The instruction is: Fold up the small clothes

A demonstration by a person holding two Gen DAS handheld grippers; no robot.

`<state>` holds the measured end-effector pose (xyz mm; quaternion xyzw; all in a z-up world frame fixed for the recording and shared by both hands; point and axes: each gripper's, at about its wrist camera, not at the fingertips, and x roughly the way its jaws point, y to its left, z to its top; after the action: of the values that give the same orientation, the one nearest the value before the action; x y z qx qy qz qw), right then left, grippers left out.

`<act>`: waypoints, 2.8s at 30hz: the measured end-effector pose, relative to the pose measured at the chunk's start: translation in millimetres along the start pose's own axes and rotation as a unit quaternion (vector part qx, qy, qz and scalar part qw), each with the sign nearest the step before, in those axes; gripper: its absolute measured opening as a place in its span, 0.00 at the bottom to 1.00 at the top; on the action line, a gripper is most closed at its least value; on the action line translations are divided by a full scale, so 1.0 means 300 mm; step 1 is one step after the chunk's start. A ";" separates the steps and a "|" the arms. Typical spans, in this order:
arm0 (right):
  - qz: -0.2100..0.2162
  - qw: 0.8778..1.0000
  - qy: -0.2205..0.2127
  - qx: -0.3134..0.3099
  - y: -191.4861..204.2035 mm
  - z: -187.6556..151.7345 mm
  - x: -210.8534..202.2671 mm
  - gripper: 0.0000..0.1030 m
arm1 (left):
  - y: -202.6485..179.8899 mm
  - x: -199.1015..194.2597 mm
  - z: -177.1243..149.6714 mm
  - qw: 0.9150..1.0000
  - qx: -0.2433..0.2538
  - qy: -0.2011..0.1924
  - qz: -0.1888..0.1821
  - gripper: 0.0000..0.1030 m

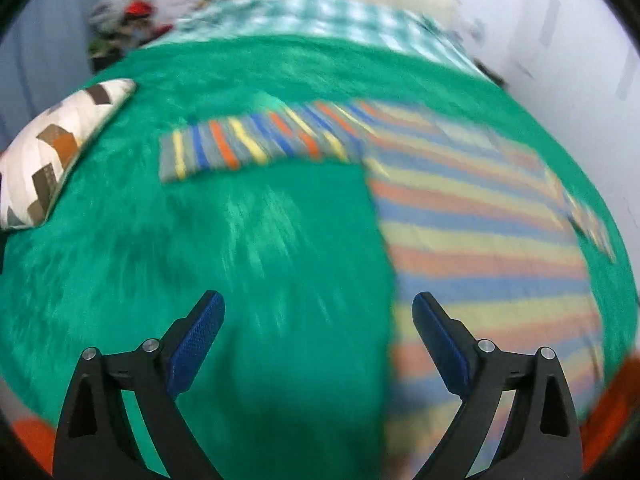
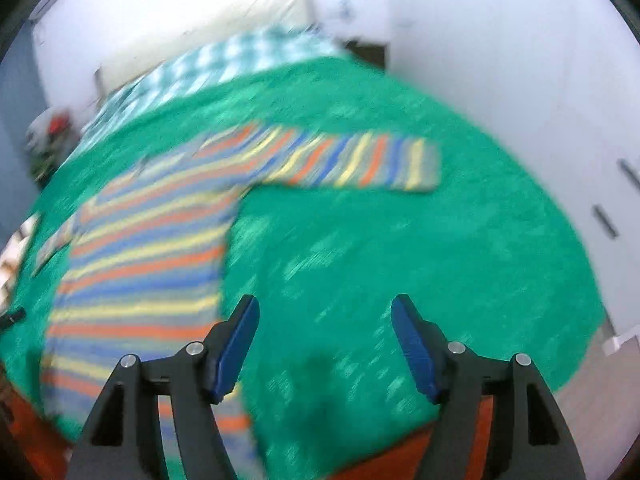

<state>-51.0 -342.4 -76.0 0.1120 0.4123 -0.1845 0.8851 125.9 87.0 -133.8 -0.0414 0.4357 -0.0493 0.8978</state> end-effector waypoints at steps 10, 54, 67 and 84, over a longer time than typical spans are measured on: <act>-0.002 0.999 -0.037 0.036 -0.071 -0.024 -0.044 0.67 | 0.065 0.370 0.075 0.996 0.018 0.005 0.083 1.00; 0.013 0.998 0.001 0.065 -0.109 -0.035 0.008 0.69 | 0.072 0.360 0.066 0.997 0.008 0.004 0.074 1.00; 0.012 0.998 0.002 0.068 -0.116 -0.036 0.009 0.69 | 0.072 0.360 0.066 0.997 0.008 0.004 0.074 1.00; 0.010 0.998 0.006 0.063 -0.100 -0.037 0.013 0.69 | 0.072 0.359 0.066 0.997 0.008 0.004 0.074 1.00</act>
<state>-69.0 -366.7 -87.4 0.1727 0.4042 -0.2005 0.8755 208.8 95.6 -208.0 -0.0014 0.4407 0.0137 0.8975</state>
